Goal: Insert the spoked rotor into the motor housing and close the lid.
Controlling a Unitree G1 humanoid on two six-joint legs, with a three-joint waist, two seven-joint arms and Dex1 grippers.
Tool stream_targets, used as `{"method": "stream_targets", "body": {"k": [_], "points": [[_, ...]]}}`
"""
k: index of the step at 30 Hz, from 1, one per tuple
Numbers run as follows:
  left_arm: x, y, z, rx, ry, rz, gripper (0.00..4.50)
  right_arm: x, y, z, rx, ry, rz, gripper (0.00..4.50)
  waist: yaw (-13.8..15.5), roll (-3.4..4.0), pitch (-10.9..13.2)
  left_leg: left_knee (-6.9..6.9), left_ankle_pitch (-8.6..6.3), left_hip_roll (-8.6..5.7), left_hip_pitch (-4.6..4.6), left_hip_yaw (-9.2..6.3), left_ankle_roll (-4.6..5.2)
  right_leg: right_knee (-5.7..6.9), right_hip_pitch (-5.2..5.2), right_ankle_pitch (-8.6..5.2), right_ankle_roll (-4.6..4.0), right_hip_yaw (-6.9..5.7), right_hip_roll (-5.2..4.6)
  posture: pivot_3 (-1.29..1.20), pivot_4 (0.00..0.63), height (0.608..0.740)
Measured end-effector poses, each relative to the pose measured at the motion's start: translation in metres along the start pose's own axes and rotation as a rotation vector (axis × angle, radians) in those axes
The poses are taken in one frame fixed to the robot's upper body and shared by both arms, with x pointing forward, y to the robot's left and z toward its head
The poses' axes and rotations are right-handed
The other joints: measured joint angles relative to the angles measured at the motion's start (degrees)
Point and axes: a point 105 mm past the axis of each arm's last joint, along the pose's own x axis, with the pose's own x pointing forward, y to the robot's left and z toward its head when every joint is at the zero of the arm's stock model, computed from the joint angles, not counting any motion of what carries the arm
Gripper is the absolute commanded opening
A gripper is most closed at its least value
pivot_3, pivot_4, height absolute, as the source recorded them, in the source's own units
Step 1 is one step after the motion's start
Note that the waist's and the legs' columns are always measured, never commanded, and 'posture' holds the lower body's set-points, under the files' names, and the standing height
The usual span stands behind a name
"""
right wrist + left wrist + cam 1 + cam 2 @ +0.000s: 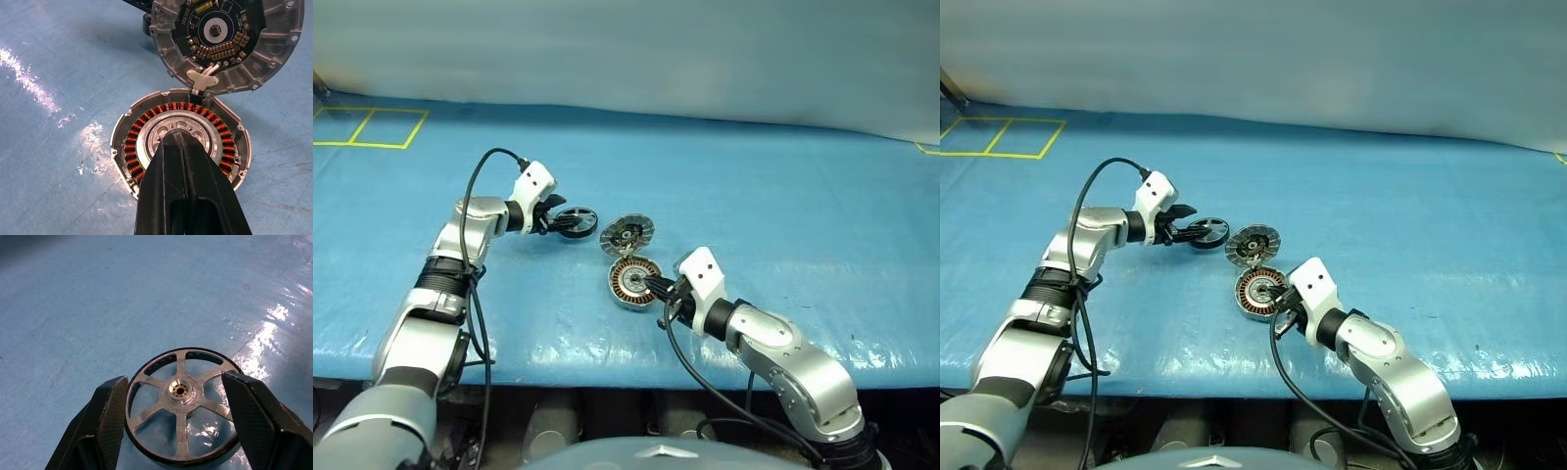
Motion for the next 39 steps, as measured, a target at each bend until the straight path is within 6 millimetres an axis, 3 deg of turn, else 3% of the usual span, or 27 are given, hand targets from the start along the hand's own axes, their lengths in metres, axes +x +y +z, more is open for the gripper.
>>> {"method": "stream_targets", "body": {"k": [11,22,25,30,35,39], "points": [[0.009,-0.007,-0.016,0.009,0.059,-0.04,3.32,0.0,0.0,0.0,0.003,-0.002,-0.007,0.0,-0.02,-0.03,0.02,0.1,-0.01,0.01,-0.01,-0.01,0.03,0.05,0.01,0.01,0.02,0.0,0.0,0.0,0.15,0.74],[0.009,-0.007,-0.018,0.053,0.093,-0.053,3.32,0.002,0.001,0.001,0.006,-0.007,-0.006,0.0,-0.07,-0.03,0.01,0.32,-0.04,0.06,-0.01,-0.02,0.07,0.23,0.02,0.01,0.02,0.01,0.0,0.0,0.15,0.74],[0.008,-0.006,-0.017,0.056,0.096,-0.051,2.74,0.004,0.001,-0.001,0.009,0.001,-0.007,0.0,-0.08,-0.03,0.01,0.47,-0.06,0.07,-0.01,-0.02,0.1,0.35,0.02,0.01,0.02,0.01,-0.01,0.0,0.15,0.74],[0.002,-0.004,-0.014,0.071,0.102,-0.054,1.39,0.005,0.002,-0.001,0.01,0.002,-0.004,0.0,0.16,-0.03,0.01,0.83,-0.08,0.12,0.07,-0.1,0.14,0.83,0.09,-0.14,-0.01,0.0,-0.13,0.0,0.15,0.74],[-0.003,-0.001,-0.017,0.08,0.114,-0.048,1.31,0.006,0.003,0.001,0.011,-0.008,-0.001,0.0,-0.12,-0.03,0.01,0.94,0.06,0.19,0.1,-0.02,0.28,0.84,0.13,-0.21,0.01,0.09,-0.25,0.0,0.15,0.74],[-0.023,0.0,-0.024,0.141,0.157,-0.058,1.31,0.006,0.003,0.0,0.013,-0.005,-0.003,0.0,-0.99,-0.05,0.01,0.86,0.05,0.27,0.09,0.09,0.27,0.87,-0.03,-0.05,-0.27,0.16,-0.21,0.0,0.15,0.74]]}}
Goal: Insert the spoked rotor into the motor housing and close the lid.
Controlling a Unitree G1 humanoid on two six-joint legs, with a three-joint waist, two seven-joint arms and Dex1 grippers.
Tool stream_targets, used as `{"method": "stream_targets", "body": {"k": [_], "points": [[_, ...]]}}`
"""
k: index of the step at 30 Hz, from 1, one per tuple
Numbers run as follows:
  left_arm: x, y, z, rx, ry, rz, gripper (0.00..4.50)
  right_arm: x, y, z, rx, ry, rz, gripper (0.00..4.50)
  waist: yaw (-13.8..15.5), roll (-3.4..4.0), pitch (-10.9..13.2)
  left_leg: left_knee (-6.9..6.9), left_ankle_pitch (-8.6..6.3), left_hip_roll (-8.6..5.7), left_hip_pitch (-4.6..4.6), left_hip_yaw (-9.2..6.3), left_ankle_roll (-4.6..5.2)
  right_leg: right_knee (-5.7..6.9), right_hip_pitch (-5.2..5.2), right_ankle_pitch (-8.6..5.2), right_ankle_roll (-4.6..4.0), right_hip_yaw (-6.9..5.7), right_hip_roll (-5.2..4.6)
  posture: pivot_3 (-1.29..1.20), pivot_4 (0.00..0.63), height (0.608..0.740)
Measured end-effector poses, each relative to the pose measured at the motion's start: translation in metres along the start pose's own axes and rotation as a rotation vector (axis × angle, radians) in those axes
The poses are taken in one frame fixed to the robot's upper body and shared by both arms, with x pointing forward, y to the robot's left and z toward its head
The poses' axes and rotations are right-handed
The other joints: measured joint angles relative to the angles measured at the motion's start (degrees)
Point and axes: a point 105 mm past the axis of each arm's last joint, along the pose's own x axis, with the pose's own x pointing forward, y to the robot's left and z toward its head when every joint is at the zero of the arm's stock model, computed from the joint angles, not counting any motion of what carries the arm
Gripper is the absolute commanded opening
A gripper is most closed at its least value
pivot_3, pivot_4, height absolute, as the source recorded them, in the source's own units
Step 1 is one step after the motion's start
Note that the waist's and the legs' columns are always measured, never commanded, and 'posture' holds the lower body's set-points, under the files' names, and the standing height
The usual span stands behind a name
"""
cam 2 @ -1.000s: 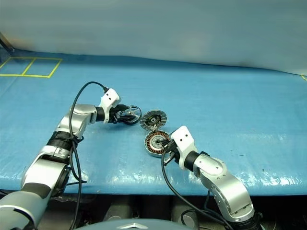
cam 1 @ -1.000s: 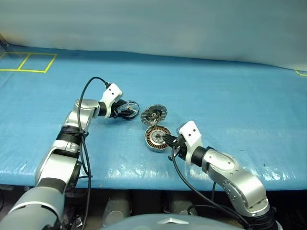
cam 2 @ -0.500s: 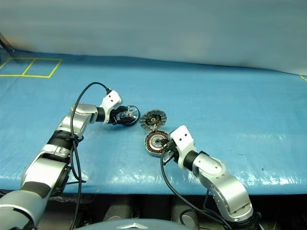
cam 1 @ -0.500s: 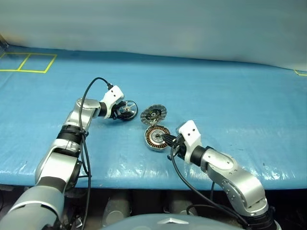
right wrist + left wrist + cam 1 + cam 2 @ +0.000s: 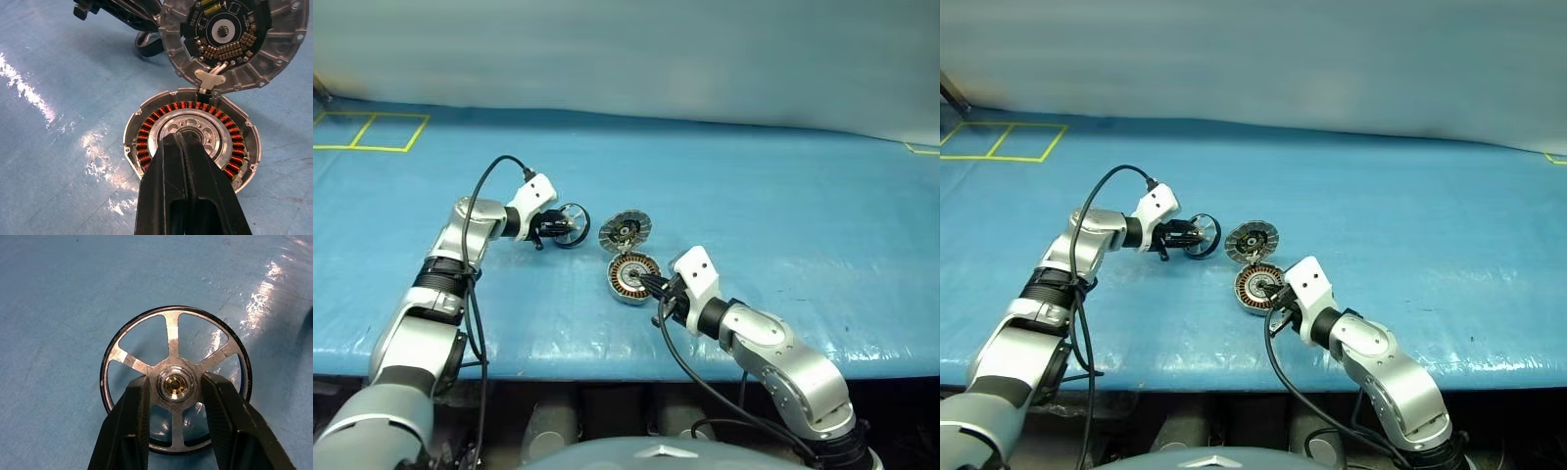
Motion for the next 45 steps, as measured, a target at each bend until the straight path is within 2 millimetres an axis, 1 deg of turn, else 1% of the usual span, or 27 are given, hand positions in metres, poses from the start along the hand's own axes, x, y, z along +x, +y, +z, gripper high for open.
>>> {"method": "stream_targets", "body": {"k": [3,5,6,8,9,11,12,13,15,20,23,25,27,29,31,33,36,40,45], "points": [[-0.024,-0.003,-0.013,0.043,0.061,-0.019,1.31,-0.002,-0.001,-0.002,-0.001,-0.001,-0.001,0.0,-0.14,0.0,0.0,-0.09,-0.03,0.14,-0.01,0.0,-0.07,0.06,-0.08,-0.02,-0.02,-0.04,0.08,0.0,0.15,0.74],[-0.04,-0.01,-0.023,0.06,0.108,-0.053,1.3,-0.006,-0.002,0.0,0.011,-0.028,0.001,0.0,0.01,0.01,0.0,-0.14,-0.07,0.19,-0.02,-0.01,-0.13,0.06,-0.1,-0.09,-0.05,-0.08,0.11,0.0,0.15,0.74],[-0.048,-0.017,-0.028,0.065,0.127,-0.087,1.3,-0.009,-0.003,0.001,0.021,-0.051,0.003,0.0,0.07,0.01,0.01,-0.16,-0.1,0.21,-0.03,-0.01,-0.17,0.05,-0.11,-0.22,-0.21,-0.1,0.11,0.0,0.15,0.74],[-0.058,-0.029,-0.033,0.059,0.149,-0.144,1.3,-0.014,-0.005,0.003,0.021,-0.087,0.004,0.0,0.26,0.02,0.01,-0.16,-0.12,0.2,-0.04,-0.01,-0.17,0.03,-0.1,-0.25,-0.19,-0.1,0.1,0.0,0.15,0.74],[-0.062,-0.039,-0.035,0.05,0.157,-0.187,1.3,-0.017,-0.006,0.005,0.012,-0.119,0.005,0.0,0.33,0.03,0.02,-0.16,-0.15,0.19,-0.04,-0.01,-0.14,0.0,-0.1,-0.29,-0.18,-0.1,0.08,0.0,0.15,0.74],[-0.067,-0.055,-0.036,0.031,0.156,-0.256,1.3,-0.022,-0.007,0.005,-0.006,-0.163,0.007,0.0,0.64,0.02,0.04,-0.13,-0.17,0.17,-0.05,-0.02,-0.12,-0.01,-0.07,-0.36,-0.16,-0.1,0.05,0.0,0.15,0.74],[-0.07,-0.066,-0.035,0.017,0.152,-0.3,1.3,-0.026,-0.008,0.004,-0.01,-0.186,0.008,0.0,0.77,0.01,0.06,-0.11,-0.17,0.16,-0.05,-0.01,-0.11,-0.03,-0.06,-0.42,-0.05,-0.1,0.04,0.0,0.15,0.74],[-0.07,-0.076,-0.033,0.006,0.142,-0.335,1.3,-0.028,-0.012,-0.001,0.001,-0.188,0.003,0.0,0.96,0.01,0.07,-0.09,-0.19,0.14,-0.02,-0.02,-0.08,-0.05,-0.04,-0.45,0.0,-0.1,0.01,0.0,0.15,0.74],[-0.069,-0.091,-0.026,0.006,0.114,-0.387,1.3,-0.031,-0.018,-0.014,0.039,-0.18,-0.007,0.0,1.18,-0.02,0.15,-0.02,-0.2,0.14,-0.02,-0.05,-0.07,-0.06,-0.07,-0.47,0.07,-0.12,-0.01,0.0,0.15,0.74],[-0.061,-0.113,0.005,0.032,0.006,-0.423,1.3,-0.034,-0.024,-0.042,0.063,-0.158,-0.007,0.0,1.25,0.03,0.22,0.01,-0.17,0.14,0.13,-0.06,-0.09,-0.04,-0.05,-0.46,0.13,-0.1,-0.02,0.0,0.15,0.74],[-0.051,-0.129,0.029,0.048,-0.071,-0.458,1.3,-0.032,-0.02,-0.069,0.092,-0.098,0.006,0.0,1.34,0.01,0.23,0.0,-0.17,0.14,0.02,-0.07,-0.09,-0.01,0.04,-0.45,0.09,-0.07,0.03,0.0,0.15,0.74],[-0.047,-0.131,0.041,0.058,-0.082,-0.452,1.3,-0.03,-0.016,-0.078,0.11,-0.078,0.014,0.0,1.34,0.02,0.23,0.0,-0.15,0.14,-0.02,-0.06,-0.1,0.04,0.02,-0.4,0.02,-0.02,0.08,0.0,0.15,0.74],[-0.041,-0.13,0.055,0.081,-0.088,-0.434,1.3,-0.029,-0.017,-0.078,0.117,-0.089,0.008,0.0,1.36,0.01,0.24,0.01,-0.14,0.13,0.01,-0.06,-0.12,0.04,0.04,-0.46,0.12,-0.01,0.13,0.0,0.15,0.74],[-0.036,-0.131,0.064,0.101,-0.094,-0.425,1.3,-0.028,-0.017,-0.078,0.116,-0.1,0.005,0.0,1.27,0.01,0.24,0.0,-0.14,0.12,0.02,-0.06,-0.11,0.04,0.04,-0.46,0.13,0.02,0.13,0.0,0.15,0.74],[-0.028,-0.132,0.074,0.104,-0.106,-0.419,1.3,-0.028,-0.016,-0.079,0.103,-0.09,0.005,0.0,1.3,-0.01,0.25,0.01,-0.14,0.09,0.0,-0.07,-0.11,0.04,0.02,-0.46,0.14,0.03,0.13,0.0,0.15,0.74],[-0.019,-0.133,0.088,0.116,-0.134,-0.416,1.3,-0.026,-0.014,-0.08,0.098,-0.085,0.016,0.0,1.57,-0.05,0.27,0.01,-0.14,0.04,-0.01,-0.09,-0.11,0.03,0.04,-0.45,0.15,0.02,0.12,0.0,0.15,0.74],[-0.013,-0.132,0.098,0.132,-0.137,-0.412,1.3,-0.025,-0.01,-0.08,0.101,-0.087,0.027,0.0,1.62,-0.04,0.27,-0.01,-0.14,0.01,-0.01,-0.09,-0.11,0.03,0.02,-0.45,0.14,0.05,0.13,0.0,0.15,0.74],[-0.001,-0.132,0.094,0.147,-0.078,-0.417,1.3,-0.024,-0.009,-0.078,0.104,-0.102,0.029,0.0,1.61,-0.04,0.27,-0.02,-0.14,-0.1,-0.01,-0.11,-0.11,0.03,0.02,-0.45,0.14,0.05,0.13,0.0,0.15,0.74],[0.007,-0.129,0.092,0.175,-0.03,-0.406,1.3,-0.022,-0.007,-0.073,0.122,-0.142,0.026,0.0,1.81,-0.05,0.28,-0.01,-0.14,-0.09,-0.03,-0.14,-0.1,0.03,0.02,-0.45,0.15,0.05,0.09,0.0,0.15,0.74]]}}
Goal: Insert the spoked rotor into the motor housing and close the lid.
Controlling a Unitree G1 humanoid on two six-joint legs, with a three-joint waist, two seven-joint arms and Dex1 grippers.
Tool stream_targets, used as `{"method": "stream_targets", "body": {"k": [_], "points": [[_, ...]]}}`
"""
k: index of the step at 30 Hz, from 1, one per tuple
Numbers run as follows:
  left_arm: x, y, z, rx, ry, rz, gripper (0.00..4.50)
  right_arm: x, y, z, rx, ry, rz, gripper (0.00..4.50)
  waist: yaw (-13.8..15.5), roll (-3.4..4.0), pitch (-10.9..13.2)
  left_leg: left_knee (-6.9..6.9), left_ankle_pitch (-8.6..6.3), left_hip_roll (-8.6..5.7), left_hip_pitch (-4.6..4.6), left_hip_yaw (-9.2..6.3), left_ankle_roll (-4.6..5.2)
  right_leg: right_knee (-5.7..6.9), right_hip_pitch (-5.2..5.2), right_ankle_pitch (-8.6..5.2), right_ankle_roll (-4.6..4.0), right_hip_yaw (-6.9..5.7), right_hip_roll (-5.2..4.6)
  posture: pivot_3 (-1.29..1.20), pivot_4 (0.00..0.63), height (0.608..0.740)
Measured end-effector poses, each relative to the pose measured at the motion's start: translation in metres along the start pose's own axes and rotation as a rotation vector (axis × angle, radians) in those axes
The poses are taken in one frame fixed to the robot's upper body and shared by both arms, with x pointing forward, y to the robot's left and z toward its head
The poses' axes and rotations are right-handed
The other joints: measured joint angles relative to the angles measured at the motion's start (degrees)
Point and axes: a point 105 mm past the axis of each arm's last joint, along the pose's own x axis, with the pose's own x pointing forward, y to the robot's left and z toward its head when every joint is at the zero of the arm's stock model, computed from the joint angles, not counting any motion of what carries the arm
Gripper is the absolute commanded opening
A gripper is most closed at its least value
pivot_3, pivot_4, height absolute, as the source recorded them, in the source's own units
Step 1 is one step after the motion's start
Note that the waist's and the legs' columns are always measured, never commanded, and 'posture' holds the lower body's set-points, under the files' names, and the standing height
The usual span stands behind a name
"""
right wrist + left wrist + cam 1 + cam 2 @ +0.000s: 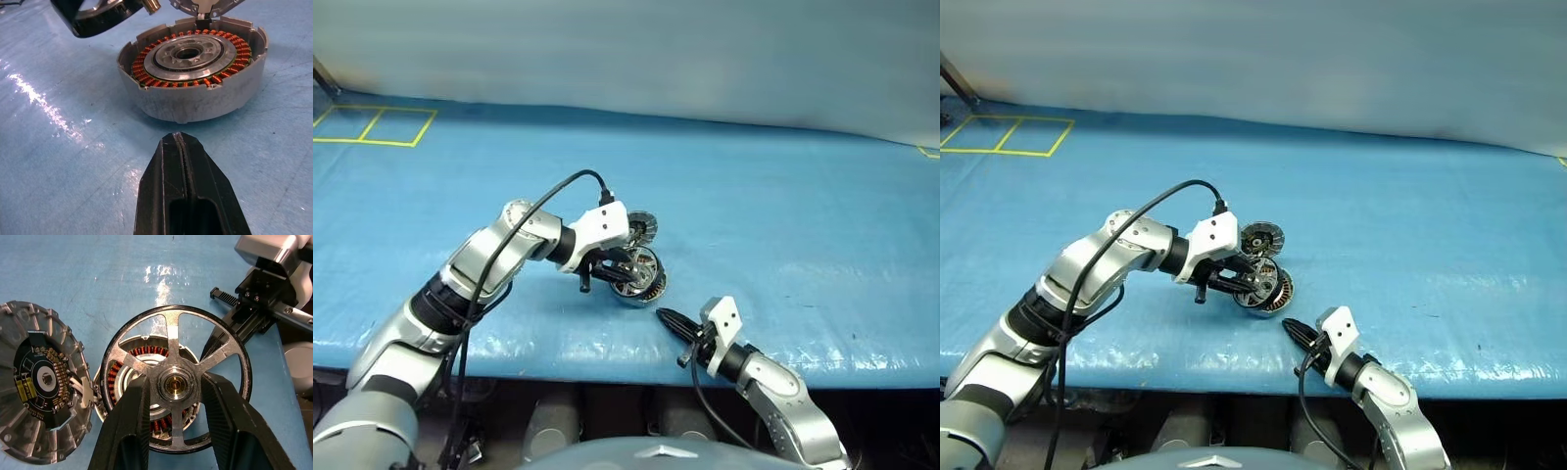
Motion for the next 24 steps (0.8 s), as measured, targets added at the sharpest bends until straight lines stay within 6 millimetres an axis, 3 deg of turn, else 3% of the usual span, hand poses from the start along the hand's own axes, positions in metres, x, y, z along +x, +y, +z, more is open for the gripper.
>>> {"method": "stream_targets", "body": {"k": [24], "points": [[0.02,0.011,-0.002,0.046,0.091,-0.013,1.3,-0.002,0.002,0.003,0.042,-0.04,0.01,0.0,0.51,0.0,0.0,0.02,-0.01,-0.02,-0.02,-0.01,0.04,0.0,0.01,0.01,0.01,0.0,-0.02,0.0,0.15,0.74]]}}
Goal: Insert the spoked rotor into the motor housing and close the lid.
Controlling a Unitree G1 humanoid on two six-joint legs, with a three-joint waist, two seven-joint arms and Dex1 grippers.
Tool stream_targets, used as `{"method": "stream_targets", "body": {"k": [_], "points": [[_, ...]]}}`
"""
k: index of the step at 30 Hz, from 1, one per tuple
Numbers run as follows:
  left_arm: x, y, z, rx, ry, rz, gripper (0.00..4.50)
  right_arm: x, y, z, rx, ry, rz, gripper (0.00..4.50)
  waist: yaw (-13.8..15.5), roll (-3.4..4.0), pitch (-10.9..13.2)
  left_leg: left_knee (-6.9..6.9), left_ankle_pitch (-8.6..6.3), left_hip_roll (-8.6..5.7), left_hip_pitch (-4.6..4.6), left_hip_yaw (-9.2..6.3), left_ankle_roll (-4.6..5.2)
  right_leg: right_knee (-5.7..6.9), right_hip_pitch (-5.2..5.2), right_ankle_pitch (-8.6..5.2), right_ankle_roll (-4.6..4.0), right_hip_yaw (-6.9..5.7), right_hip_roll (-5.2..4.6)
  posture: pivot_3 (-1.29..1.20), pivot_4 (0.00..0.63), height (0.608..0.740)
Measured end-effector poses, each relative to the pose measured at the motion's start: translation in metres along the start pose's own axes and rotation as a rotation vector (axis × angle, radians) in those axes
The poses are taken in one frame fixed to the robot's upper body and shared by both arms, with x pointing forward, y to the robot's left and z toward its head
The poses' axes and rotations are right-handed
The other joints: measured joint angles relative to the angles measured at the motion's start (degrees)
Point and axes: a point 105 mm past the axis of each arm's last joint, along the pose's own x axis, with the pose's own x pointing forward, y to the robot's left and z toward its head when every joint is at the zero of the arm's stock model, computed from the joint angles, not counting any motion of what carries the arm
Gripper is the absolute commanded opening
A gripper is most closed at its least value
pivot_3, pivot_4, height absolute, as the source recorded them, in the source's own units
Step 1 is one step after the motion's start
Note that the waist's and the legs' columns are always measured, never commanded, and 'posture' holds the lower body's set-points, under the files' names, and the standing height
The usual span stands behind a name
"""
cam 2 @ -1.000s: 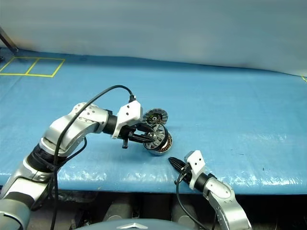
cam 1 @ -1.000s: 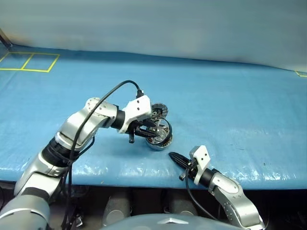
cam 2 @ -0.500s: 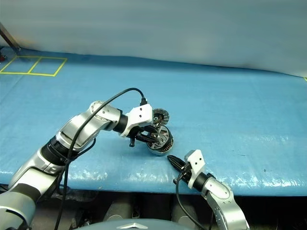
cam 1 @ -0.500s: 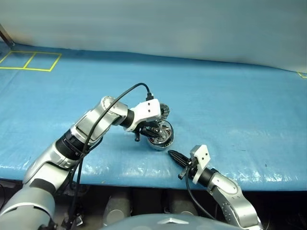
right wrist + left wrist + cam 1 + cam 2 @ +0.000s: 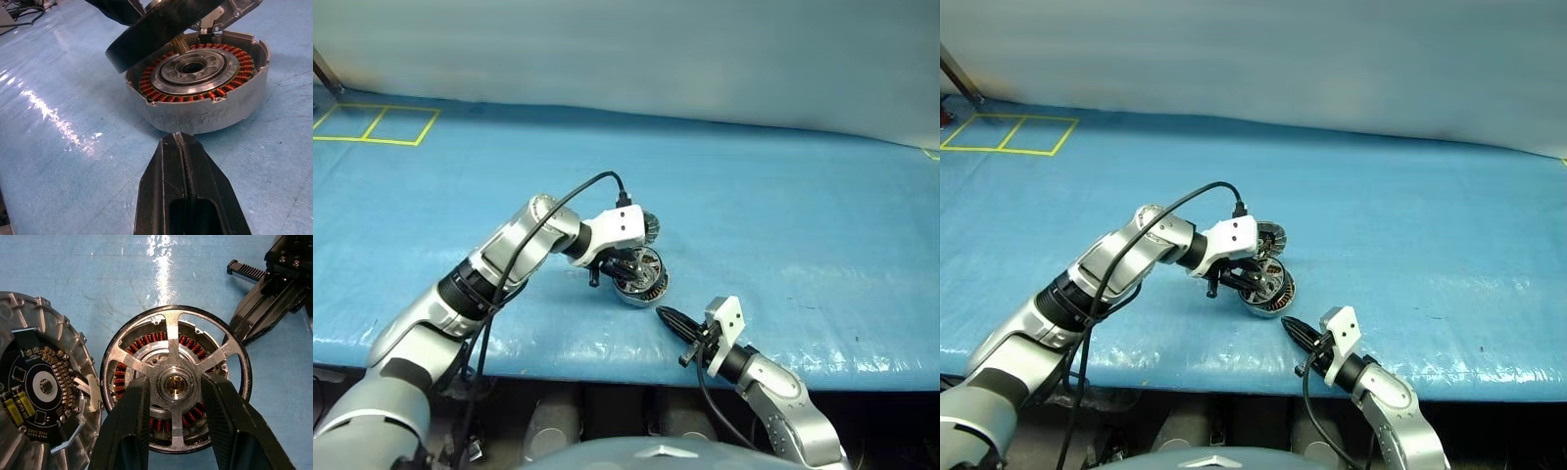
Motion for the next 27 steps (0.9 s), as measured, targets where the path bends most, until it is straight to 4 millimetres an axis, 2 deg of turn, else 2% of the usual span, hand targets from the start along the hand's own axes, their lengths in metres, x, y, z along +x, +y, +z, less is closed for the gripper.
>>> {"method": "stream_targets", "body": {"k": [15,27], "points": [[0.0088,0.0014,0.0002,-0.001,0.004,-0.01,1.3,-0.001,0.0006,-0.002,0.006,0.004,-0.005,0.0,0.01,0.0,0.0,0.02,0.0,0.0,-0.02,-0.02,0.0,0.01,0.0,0.0,0.0,0.0,0.0,0.0,0.15,0.74],[0.0069,0.0005,-0.0029,0.012,0.028,-0.026,1.3,-0.0012,-0.0012,-0.0033,-0.006,0.015,-0.021,0.0,-0.06,0.0,0.0,0.02,0.0,0.0,-0.02,-0.01,0.01,0.01,-0.01,0.0,0.0,0.0,0.0,0.0,0.15,0.74]]}}
